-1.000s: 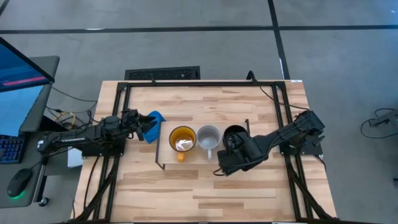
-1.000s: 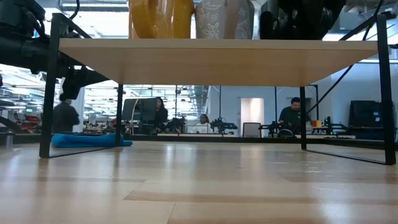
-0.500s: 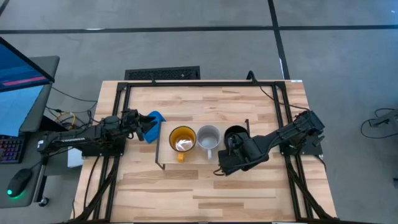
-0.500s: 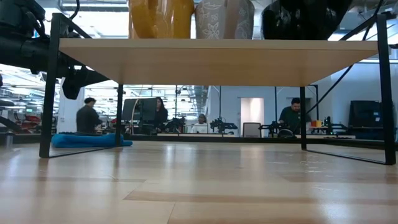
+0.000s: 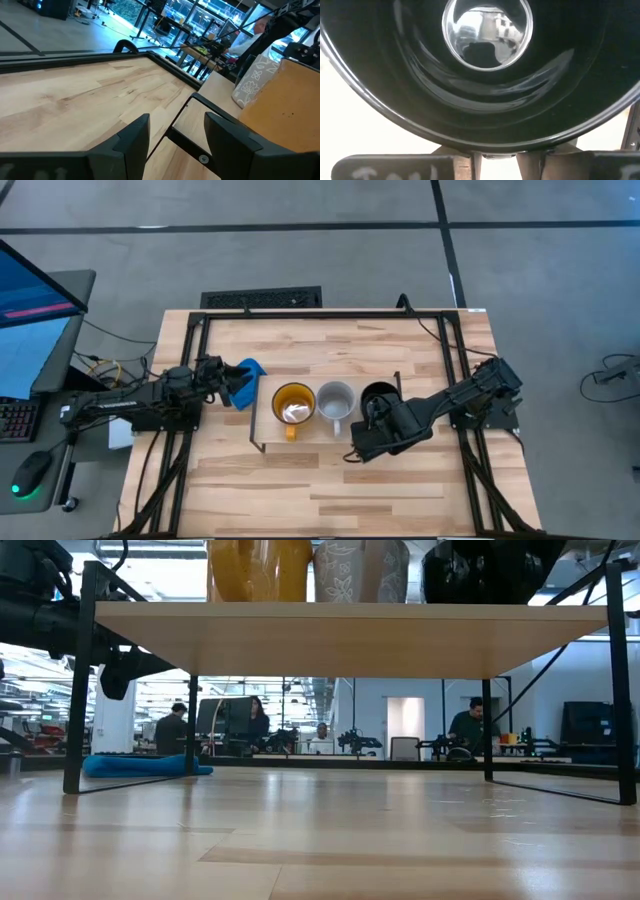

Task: Stack small to large cups/mugs on shelf
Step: Put the black cup on the shelf

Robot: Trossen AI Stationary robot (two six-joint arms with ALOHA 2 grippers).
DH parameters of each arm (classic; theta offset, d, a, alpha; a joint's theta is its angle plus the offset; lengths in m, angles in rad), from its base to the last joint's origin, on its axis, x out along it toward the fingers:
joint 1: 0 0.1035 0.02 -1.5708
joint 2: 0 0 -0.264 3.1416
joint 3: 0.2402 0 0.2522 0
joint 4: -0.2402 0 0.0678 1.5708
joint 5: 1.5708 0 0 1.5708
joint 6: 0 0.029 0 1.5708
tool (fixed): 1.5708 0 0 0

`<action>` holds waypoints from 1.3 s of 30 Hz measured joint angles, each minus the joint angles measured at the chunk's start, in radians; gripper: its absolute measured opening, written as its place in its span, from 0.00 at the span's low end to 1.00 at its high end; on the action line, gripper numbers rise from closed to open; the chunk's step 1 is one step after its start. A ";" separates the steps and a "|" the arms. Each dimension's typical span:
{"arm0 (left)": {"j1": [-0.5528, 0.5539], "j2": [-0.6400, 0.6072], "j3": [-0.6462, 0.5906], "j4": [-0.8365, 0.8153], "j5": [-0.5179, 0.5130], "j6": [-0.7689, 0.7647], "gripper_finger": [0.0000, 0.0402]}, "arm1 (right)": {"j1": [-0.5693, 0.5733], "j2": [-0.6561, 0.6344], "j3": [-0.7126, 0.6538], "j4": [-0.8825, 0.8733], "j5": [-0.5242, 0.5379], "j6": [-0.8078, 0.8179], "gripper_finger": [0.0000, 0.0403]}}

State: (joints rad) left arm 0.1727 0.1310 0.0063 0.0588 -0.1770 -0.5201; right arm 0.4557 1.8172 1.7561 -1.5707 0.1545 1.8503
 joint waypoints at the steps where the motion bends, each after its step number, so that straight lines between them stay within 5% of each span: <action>1: 0.000 0.000 0.000 -0.001 0.004 0.000 0.45 | 0.000 0.000 0.000 0.000 0.000 0.000 0.28; 39: 0.000 0.000 0.000 -0.001 0.011 -0.014 0.45 | -0.001 0.000 0.000 0.012 0.000 -0.002 0.28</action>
State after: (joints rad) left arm 0.1730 0.1310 0.0067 0.0578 -0.1665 -0.5345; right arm 0.4549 1.8172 1.7561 -1.5585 0.1547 1.8481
